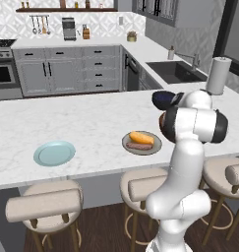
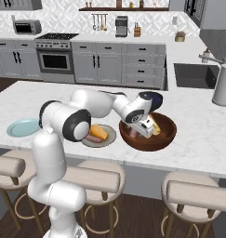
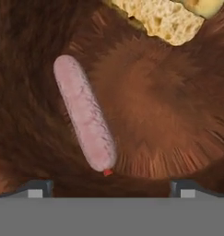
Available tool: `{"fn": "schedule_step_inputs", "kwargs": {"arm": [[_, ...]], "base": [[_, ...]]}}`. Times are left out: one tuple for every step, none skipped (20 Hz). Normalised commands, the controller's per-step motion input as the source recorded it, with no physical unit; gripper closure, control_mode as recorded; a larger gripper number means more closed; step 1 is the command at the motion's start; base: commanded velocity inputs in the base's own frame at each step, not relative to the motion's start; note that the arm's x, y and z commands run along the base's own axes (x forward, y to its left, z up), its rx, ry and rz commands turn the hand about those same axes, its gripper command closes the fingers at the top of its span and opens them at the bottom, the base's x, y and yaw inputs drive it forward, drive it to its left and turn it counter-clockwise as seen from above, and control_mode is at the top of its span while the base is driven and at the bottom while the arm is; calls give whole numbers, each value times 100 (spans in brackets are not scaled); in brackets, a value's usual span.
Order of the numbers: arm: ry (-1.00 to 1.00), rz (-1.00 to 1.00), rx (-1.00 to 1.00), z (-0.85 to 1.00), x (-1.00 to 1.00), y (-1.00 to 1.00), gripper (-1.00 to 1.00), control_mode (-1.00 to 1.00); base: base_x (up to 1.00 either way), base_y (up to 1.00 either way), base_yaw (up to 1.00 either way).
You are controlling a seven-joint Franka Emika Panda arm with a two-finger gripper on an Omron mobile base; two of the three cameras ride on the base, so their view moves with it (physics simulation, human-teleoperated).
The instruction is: Place one bun and one sausage from the bowl on each plate.
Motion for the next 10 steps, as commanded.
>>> {"fn": "schedule_step_inputs", "kwargs": {"arm": [[0, 0, 0, -27, 37, 0, -100, -100], [0, 0, 0, -14, 49, 13, -100, -100], [0, 0, 0, -6, 64, 33, -100, -100], [0, 0, 0, -5, 56, 38, -100, -100], [0, 3, -1, -14, 41, 23, -100, -100], [0, 3, -3, -22, 31, 16, -100, -100], [0, 4, -3, -28, 23, 7, -100, -100], [0, 5, -5, -42, 3, 0, -100, -100], [0, 7, -7, -54, 0, 0, -100, -100], [0, 7, -9, -64, 0, 0, -100, -100]], "base": [[0, 0, 0], [0, 0, 0], [0, 0, 0], [0, 0, 0], [0, 0, 0], [0, 0, 0], [0, 0, 0], [0, 0, 0], [0, 0, 0], [0, 0, 0]]}}
